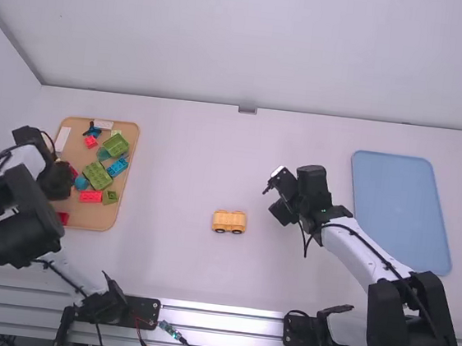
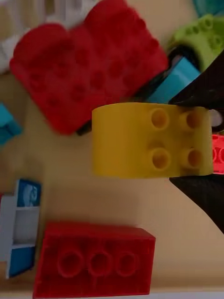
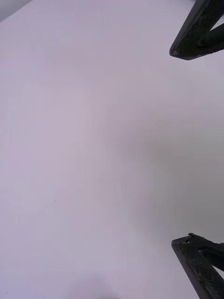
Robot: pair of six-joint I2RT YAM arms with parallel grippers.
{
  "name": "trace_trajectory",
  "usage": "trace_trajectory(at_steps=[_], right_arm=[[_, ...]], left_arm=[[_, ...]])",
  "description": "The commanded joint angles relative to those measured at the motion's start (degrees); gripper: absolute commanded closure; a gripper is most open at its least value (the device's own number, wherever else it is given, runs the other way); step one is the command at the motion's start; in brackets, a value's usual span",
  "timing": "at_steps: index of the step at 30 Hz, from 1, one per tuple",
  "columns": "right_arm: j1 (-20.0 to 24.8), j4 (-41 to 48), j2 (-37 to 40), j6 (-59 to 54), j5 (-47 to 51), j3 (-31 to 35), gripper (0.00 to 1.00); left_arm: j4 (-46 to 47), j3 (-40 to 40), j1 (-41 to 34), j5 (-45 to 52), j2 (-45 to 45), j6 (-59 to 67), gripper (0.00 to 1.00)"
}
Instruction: Assemble lego blocks to make yellow taxi
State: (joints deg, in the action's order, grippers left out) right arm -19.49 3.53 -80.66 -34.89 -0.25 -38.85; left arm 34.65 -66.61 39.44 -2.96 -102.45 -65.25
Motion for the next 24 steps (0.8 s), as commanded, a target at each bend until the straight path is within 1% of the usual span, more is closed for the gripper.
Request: trace_trajectory(at_steps=[1,4,8,11,12,14,16,19,23,24], right_arm=[[-0.1,-0.1,0.7,0.2,0.1,0.2,0.01],[-0.1,-0.1,0.7,0.2,0.1,0.2,0.01],[-0.1,-0.1,0.7,0.2,0.1,0.2,0.01],[-0.1,-0.3,0.7,0.2,-0.2,0.2,0.01],[-0.1,-0.3,0.7,0.2,-0.2,0.2,0.01],[-0.1,-0.3,0.7,0.2,-0.3,0.2,0.01],[-0.1,-0.3,0.7,0.2,-0.4,0.2,0.01],[-0.1,-0.3,0.7,0.2,-0.3,0.2,0.01],[-0.1,-0.3,0.7,0.2,-0.4,0.2,0.01],[-0.1,-0.3,0.7,0.2,-0.4,0.2,0.01]], left_arm=[[-0.3,1.9,-1.0,0.4,4.1,1.4,0.98],[-1.2,5.0,-2.4,0.3,8.6,1.4,0.98],[-3.4,9.9,-5.5,0.7,15.8,8.0,0.98],[-5.4,14.4,-9.7,0.4,21.9,15.1,0.98],[-5.8,14.8,-10.3,0.4,22.5,16.0,0.98],[-9.4,17.8,-14.3,0.9,26.1,24.2,0.99],[-13.0,20.4,-18.4,4.3,29.0,33.8,0.98],[-17.2,24.0,-25.1,15.1,32.3,51.8,0.98],[-18.1,25.5,-30.8,23.9,33.4,67.5,0.98],[-17.7,25.6,-32.6,26.7,33.4,73.6,0.98]])
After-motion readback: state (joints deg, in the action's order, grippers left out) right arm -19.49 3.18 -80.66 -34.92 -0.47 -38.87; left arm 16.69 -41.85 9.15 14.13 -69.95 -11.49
